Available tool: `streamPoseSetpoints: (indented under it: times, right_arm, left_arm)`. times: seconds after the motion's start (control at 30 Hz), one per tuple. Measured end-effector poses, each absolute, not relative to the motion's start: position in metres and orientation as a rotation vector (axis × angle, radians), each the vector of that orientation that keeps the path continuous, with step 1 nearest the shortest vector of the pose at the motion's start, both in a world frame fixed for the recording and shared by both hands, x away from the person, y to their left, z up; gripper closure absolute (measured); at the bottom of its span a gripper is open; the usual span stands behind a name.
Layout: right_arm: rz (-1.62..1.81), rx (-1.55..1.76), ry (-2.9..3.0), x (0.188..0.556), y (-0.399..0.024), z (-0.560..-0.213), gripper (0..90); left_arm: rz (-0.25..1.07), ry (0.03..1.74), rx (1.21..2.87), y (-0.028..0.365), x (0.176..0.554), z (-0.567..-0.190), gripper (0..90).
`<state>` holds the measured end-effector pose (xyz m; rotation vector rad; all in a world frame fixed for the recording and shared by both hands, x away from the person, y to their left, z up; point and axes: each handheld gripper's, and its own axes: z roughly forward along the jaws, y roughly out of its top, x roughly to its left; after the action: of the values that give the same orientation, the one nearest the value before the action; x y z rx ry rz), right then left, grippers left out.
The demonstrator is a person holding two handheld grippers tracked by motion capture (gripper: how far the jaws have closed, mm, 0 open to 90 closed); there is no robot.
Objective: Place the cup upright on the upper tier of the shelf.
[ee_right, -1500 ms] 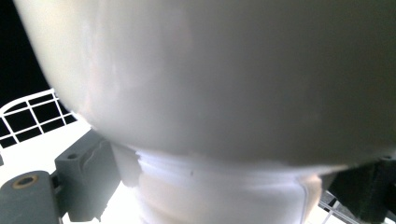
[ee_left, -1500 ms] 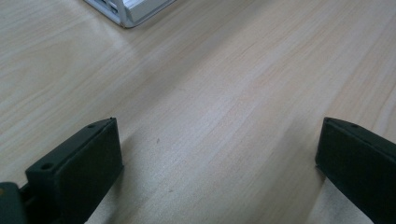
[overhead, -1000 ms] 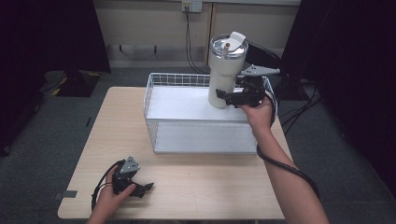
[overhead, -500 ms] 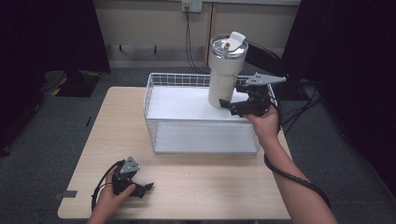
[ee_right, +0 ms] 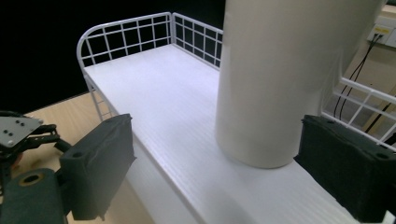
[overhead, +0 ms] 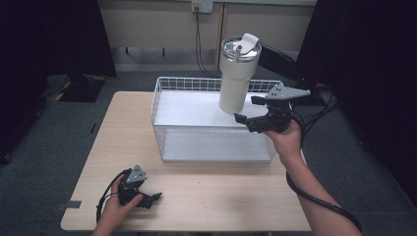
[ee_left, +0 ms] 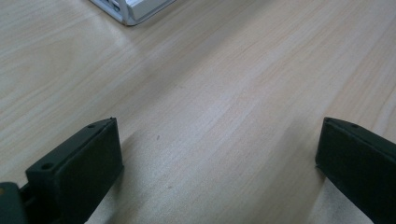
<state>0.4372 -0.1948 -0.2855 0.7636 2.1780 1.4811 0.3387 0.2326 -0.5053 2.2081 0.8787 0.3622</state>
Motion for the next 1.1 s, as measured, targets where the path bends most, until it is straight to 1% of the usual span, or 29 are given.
streamPoseSetpoints:
  times: [0.4,1.1]
  right_arm:
    - [1.487,0.695,2.227,0.417,-0.197,-0.291,10.1]
    - [1.513,0.647,2.284,0.390,-0.203,-0.313,10.1]
  left_arm:
    - [0.363,0.883,2.209,0.233,0.338,-0.505,0.0]
    - [0.363,0.883,2.209,0.233,0.338,-0.505,0.0]
